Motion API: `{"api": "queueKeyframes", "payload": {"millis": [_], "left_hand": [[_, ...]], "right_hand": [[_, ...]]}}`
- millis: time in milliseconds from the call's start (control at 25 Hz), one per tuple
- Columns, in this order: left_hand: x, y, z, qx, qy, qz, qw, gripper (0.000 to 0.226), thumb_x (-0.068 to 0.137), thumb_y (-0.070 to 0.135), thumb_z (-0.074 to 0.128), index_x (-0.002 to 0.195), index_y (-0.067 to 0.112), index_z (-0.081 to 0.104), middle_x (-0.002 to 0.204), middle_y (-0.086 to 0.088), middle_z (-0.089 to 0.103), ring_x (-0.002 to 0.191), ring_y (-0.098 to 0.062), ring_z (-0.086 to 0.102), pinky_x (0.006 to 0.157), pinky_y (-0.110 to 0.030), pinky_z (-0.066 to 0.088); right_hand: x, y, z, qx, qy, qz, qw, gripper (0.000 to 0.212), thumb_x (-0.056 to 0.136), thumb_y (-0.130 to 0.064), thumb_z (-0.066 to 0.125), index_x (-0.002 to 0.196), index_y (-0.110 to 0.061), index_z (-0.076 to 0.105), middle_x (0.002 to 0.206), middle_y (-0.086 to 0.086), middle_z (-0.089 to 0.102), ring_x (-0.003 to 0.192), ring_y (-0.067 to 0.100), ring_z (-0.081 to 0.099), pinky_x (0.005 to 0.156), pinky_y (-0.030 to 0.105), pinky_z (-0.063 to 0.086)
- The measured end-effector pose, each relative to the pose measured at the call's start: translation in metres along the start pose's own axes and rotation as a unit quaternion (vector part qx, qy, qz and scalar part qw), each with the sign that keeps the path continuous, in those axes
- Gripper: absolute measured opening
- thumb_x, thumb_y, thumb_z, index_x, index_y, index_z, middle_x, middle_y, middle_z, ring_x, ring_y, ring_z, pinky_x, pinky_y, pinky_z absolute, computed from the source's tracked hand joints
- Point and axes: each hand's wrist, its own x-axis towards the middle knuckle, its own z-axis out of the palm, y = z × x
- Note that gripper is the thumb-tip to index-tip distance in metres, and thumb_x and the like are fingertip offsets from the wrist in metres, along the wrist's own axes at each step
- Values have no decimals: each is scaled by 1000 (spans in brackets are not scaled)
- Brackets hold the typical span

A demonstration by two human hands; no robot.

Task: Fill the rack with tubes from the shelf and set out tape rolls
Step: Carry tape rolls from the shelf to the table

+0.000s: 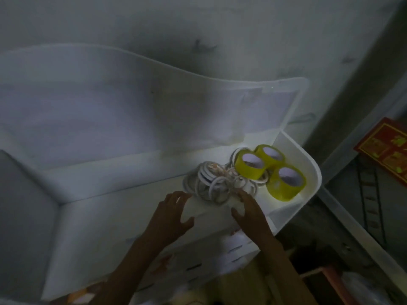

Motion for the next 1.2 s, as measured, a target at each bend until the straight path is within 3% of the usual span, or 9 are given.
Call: {"api": "queueKeyframes", "payload": {"millis": [120, 200, 280, 400, 600, 680, 880, 1080, 1200], "left_hand": [[14, 3, 6, 13, 12, -46, 999, 63, 74, 49, 59, 127, 15, 54, 123, -7, 57, 108, -27, 54, 80, -39, 50], [21, 11, 12, 7, 26, -86, 996, 63, 77, 45, 65, 130, 13, 53, 128, -8, 55, 112, -28, 53, 86, -40, 50], [25, 20, 15, 8, 35, -114, 993, 64, 77, 39, 73, 131, 12, 53, 130, -8, 53, 113, -27, 52, 88, -39, 48], [27, 29, 23, 21, 55, -136, 989, 64, 76, 37, 75, 130, 13, 53, 128, -8, 54, 111, -26, 53, 86, -36, 48], [35, 47, 32, 22, 73, -179, 981, 62, 78, 36, 74, 131, 12, 53, 130, -8, 54, 113, -25, 52, 88, -36, 48], [44, 53, 33, 10, 78, -179, 981, 60, 77, 38, 70, 130, 13, 53, 127, -7, 55, 111, -24, 53, 86, -34, 48], [60, 60, 34, -18, 105, -168, 980, 57, 77, 28, 75, 129, 20, 53, 124, -1, 57, 109, -19, 52, 83, -27, 43], [65, 62, 39, -18, 104, -154, 983, 59, 80, 23, 75, 133, 18, 51, 129, -2, 55, 113, -19, 50, 87, -28, 43], [73, 61, 46, 3, 95, -141, 986, 57, 80, 29, 71, 131, 15, 52, 130, -5, 55, 116, -21, 49, 91, -37, 48]], "right_hand": [[37, 7, 1, -6, 13, -46, 999, 52, 90, -17, 61, 139, -9, 45, 137, 14, 52, 126, 31, 49, 105, 40, 41], [59, 14, 1, -39, 25, -97, 994, 45, 97, -25, 49, 138, -9, 48, 139, 12, 51, 128, 29, 48, 109, 30, 34], [78, 20, 4, -32, 26, -124, 991, 44, 96, -34, 45, 130, -9, 56, 128, 12, 60, 118, 30, 56, 98, 26, 37], [95, 23, 6, -16, 6, -152, 988, 37, 92, -29, 51, 123, -11, 62, 114, 13, 65, 103, 33, 62, 80, 35, 50], [108, 33, 2, 62, -11, -191, 979, 30, 93, -25, 52, 118, -16, 65, 110, 9, 66, 101, 29, 61, 85, 36, 50], [112, 37, -6, 95, -6, -207, 974, 25, 92, -21, 58, 116, -16, 66, 106, 8, 67, 98, 26, 61, 85, 30, 48], [110, 46, -33, 204, -7, -181, 962, 26, 93, -26, 56, 117, -20, 64, 115, -2, 65, 106, 15, 60, 89, 25, 47], [109, 43, -47, 234, 13, -133, 963, 22, 89, -10, 67, 110, -16, 64, 91, -8, 66, 81, -4, 61, 66, 5, 46], [109, 48, -53, 251, 7, -122, 960, 9, 90, -12, 67, 91, -20, 67, 65, -9, 65, 53, 5, 62, 47, 16, 46]]}}
